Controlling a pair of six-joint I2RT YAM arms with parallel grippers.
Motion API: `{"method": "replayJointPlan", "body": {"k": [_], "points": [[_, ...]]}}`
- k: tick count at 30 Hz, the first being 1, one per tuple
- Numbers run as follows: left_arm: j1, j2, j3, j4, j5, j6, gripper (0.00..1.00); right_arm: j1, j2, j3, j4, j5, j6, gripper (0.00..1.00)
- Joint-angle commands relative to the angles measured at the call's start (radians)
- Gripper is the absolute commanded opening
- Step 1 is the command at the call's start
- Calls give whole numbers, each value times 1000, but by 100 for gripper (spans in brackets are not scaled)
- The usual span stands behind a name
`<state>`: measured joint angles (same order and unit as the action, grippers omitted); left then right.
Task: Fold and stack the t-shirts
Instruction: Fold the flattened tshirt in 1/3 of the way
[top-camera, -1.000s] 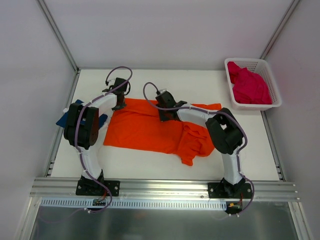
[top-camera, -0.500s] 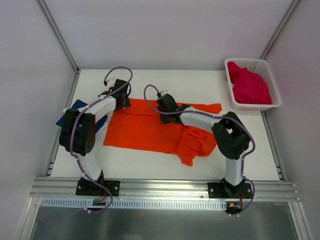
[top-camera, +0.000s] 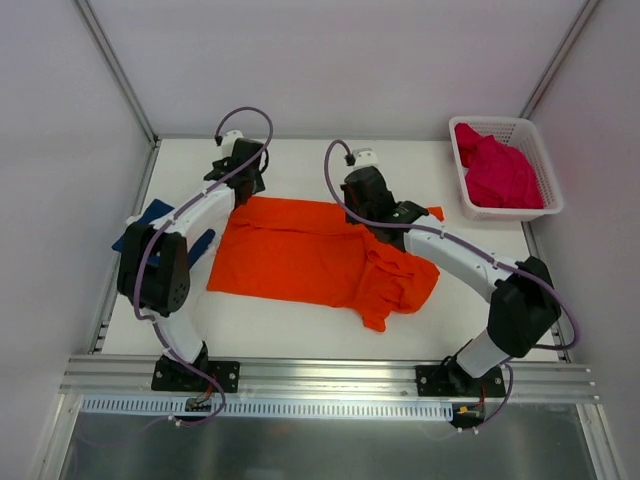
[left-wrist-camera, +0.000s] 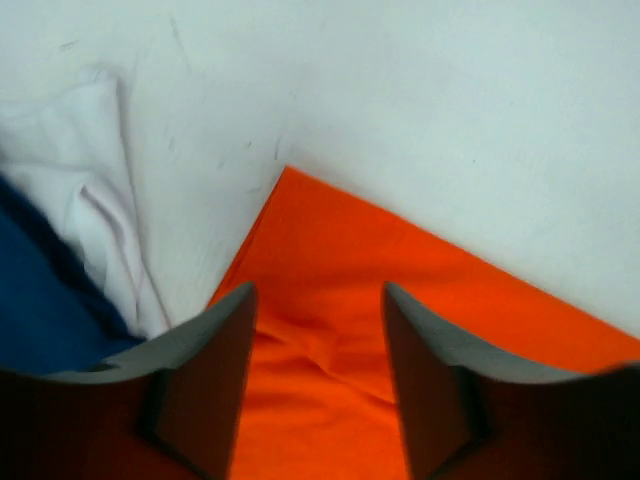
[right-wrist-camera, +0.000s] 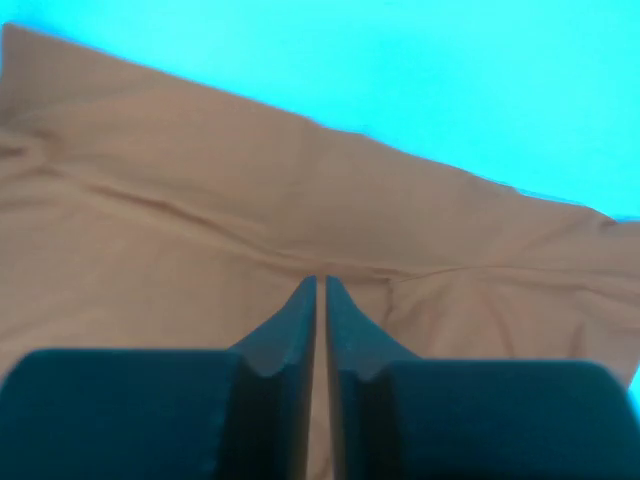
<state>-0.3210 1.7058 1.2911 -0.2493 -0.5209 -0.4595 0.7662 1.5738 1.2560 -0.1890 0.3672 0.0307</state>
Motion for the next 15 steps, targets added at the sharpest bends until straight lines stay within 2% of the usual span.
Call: {"method": "replayJointPlan", "body": {"k": [1, 2, 3, 8, 15], "points": [[-6, 156, 158, -26, 56, 39, 49, -94, 29, -9, -38, 0, 6, 8], [-6, 178, 174, -39, 71, 30, 43, -108, 40, -7, -38, -8, 11, 2], [-4, 196, 181, -42, 90, 22, 38, -117, 51, -4, -38, -13, 12, 0], [2, 285, 235, -57, 117, 5, 0, -194, 141, 42, -73, -39, 23, 1], [31, 356, 287, -100, 143, 18, 0, -265, 267, 115, -148, -60, 55, 0]]}}
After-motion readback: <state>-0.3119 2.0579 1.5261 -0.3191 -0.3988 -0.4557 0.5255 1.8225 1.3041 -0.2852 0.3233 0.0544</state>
